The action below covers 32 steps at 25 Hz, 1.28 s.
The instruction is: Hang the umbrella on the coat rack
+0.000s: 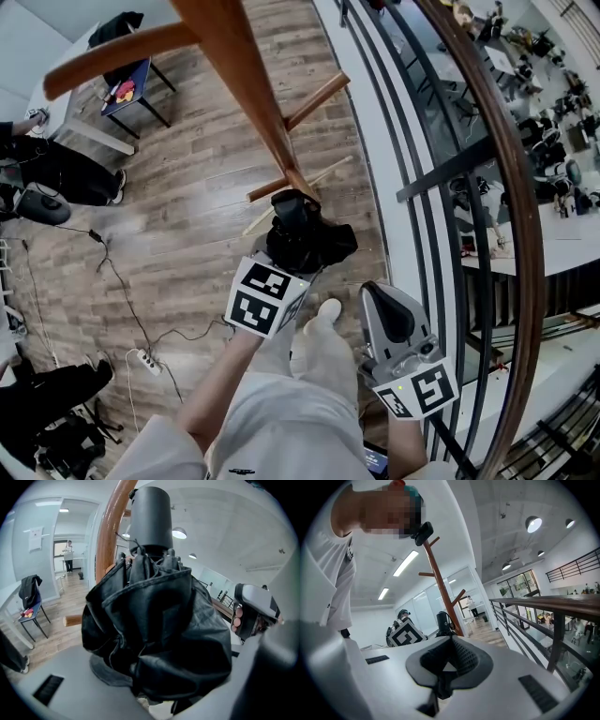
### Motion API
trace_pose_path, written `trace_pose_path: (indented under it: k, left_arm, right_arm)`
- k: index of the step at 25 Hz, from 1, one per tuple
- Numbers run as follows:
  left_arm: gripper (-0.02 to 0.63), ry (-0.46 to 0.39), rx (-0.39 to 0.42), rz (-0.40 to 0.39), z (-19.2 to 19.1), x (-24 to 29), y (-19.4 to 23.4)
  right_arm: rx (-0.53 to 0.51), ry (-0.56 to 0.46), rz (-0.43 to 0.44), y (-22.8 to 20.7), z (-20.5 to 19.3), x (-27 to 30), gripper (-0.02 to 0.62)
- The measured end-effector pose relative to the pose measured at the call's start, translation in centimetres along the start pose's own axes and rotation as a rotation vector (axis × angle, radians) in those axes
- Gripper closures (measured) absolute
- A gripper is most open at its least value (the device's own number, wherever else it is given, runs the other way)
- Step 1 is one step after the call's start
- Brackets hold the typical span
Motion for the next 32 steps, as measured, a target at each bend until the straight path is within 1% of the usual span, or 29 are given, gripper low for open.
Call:
trace_pose_path:
  k: [5, 10, 18, 24, 32]
  left_arm:
    - [0.359, 0.013, 0.005, -0.003, 0.2, 0.2, 0.2]
    - [0.359, 0.032, 0.026, 0.016, 0.3, 0.3, 0.4]
    - [0.359, 0.041, 0.000, 0.029, -0.1, 0.7, 1.4]
    - [0.359, 0.030, -0.011, 0.086, -1.0, 1.3, 2.3]
    - [0.359, 0.047, -0.025, 0.118, -3.1, 2.9, 2.9]
  right_arm:
    - [0.003, 0.000, -0.001, -0.1, 0.1, 0.3, 0.560]
    - [0.006, -0.001, 0.003, -0.3, 0.3, 0.3, 0.560]
    - [0.012, 0.004, -0.001, -0.8, 0.3, 0.6, 0.560]
    - [0.019, 0.009, -0.005, -1.3, 0.0, 0.6, 0.560]
    - [0.030, 0.018, -0.018, -2.3, -1.0, 0.3, 0.560]
Point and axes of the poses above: the fingertips, and each gripper's own axes: x forward along the fingers, y to its left, z out of its top, the point moved 1 cm from there along -x, backward along the fingers, and after that the axes turned 2 degrees about x, right-handed, at the moved point
